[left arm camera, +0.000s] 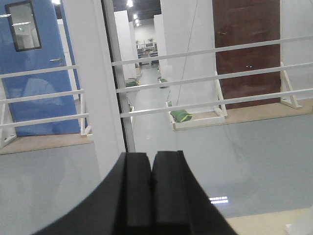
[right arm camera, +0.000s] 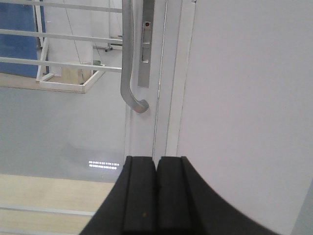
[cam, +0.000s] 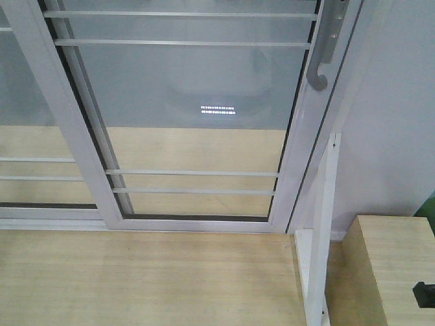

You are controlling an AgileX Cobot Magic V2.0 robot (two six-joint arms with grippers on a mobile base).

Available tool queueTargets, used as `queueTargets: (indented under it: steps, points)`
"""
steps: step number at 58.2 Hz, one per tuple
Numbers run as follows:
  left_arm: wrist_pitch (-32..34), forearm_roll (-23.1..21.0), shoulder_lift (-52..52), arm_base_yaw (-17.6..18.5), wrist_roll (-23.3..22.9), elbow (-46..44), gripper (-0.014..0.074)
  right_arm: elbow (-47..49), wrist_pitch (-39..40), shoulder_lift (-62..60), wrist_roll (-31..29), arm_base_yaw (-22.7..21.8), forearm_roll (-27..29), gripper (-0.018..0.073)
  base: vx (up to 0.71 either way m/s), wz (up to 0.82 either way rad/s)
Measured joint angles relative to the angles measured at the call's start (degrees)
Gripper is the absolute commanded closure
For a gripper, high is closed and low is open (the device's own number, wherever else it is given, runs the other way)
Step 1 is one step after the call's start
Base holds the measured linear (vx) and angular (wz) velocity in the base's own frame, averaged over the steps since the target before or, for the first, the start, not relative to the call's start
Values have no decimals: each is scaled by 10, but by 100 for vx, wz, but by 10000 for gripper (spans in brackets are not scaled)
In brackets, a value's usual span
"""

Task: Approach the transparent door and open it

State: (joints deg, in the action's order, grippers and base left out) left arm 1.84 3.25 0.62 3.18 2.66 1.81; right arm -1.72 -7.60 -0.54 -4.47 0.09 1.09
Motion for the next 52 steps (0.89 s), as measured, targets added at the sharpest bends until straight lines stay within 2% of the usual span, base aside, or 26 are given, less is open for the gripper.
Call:
queueTargets:
  steps: [52]
  points:
    - [0,0,0,0,0,0,603,0,0,0,0,0,0,566,9,-2]
